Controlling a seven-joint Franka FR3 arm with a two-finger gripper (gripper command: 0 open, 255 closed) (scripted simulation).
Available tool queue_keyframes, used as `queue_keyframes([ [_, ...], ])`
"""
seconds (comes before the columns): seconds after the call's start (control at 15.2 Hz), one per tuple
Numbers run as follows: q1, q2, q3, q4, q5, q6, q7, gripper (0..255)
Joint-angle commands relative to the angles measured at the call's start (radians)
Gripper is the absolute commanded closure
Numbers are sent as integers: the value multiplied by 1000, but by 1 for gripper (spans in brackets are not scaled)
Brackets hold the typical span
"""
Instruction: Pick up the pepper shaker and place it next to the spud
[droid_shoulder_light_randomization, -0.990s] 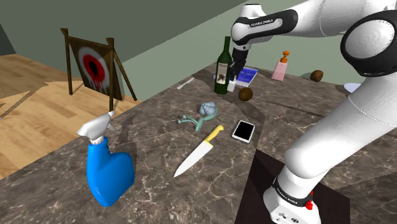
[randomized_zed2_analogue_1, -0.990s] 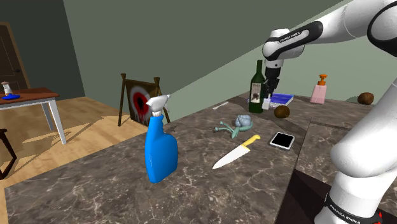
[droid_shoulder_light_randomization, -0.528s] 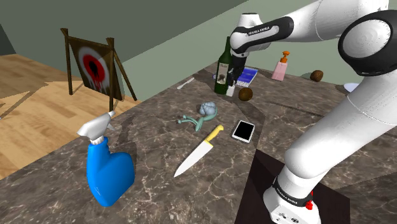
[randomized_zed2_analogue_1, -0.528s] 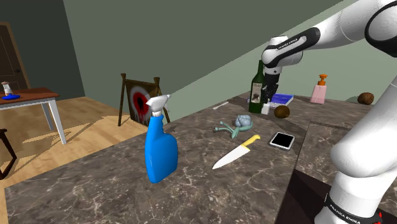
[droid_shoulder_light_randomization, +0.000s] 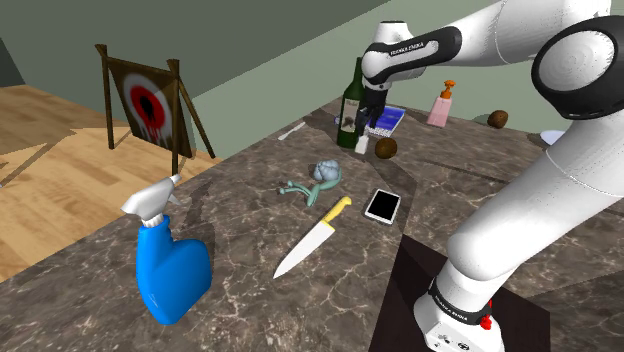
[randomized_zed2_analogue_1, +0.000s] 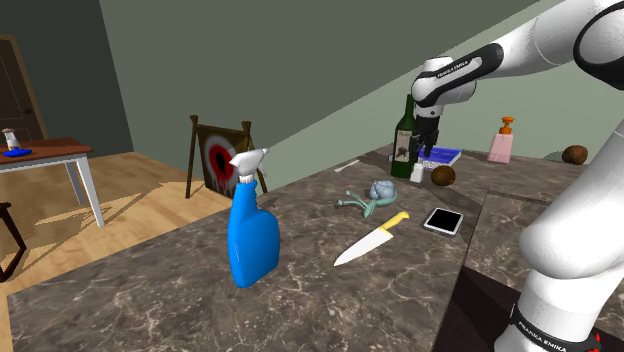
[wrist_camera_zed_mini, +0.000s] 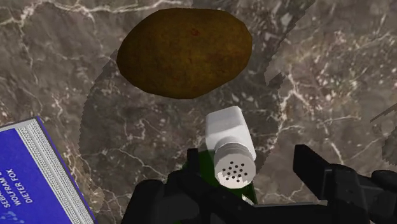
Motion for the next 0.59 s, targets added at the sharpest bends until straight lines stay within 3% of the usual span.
queue_keyframes([
  [0.0,0,0,0,0,0,0,0,0],
  [0.2,0,0,0,0,0,0,0,0],
  [0.53,4,-33,10,93,2,-126,1,0],
])
